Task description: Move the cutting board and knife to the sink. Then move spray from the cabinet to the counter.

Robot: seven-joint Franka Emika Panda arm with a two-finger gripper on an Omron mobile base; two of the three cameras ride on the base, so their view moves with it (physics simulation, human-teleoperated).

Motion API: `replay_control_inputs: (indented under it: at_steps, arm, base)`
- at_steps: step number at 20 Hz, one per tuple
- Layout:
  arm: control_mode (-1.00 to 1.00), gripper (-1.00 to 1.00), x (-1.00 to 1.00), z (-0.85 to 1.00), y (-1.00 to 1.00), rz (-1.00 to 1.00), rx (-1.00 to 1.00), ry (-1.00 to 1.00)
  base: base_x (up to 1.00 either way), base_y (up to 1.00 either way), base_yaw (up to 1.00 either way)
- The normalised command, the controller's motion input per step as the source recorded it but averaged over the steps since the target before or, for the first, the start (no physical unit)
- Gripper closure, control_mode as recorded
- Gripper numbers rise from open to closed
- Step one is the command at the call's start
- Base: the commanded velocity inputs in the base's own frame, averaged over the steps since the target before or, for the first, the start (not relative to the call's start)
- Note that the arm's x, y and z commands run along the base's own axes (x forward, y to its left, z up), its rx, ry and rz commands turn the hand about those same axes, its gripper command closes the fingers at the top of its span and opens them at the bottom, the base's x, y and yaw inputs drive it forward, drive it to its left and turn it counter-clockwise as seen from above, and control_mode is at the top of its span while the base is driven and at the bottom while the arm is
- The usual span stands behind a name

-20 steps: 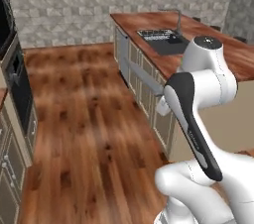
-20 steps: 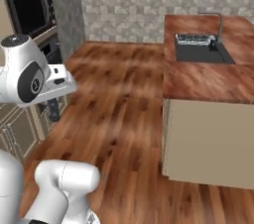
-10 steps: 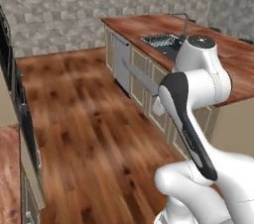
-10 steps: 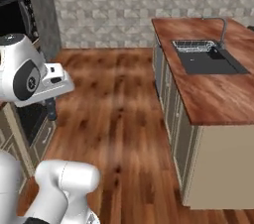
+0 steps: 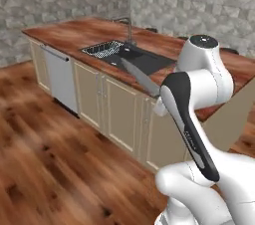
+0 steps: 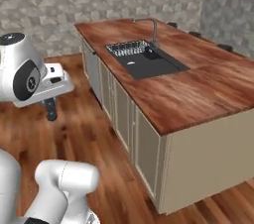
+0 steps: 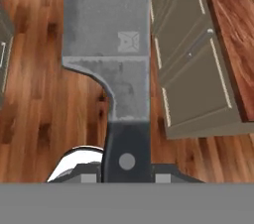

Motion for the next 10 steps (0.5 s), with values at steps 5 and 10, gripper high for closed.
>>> replay_control_inputs:
  at_steps: [5,10]
  arm:
    - [1.0,1.0,0.0,0.0,0.0,0.0,0.0,0.0]
    - [1.0,1.0,0.0,0.0,0.0,0.0,0.0,0.0]
  base:
    - [0.97,0.53,-0.65]
    - [0.96,0.51,-0.67]
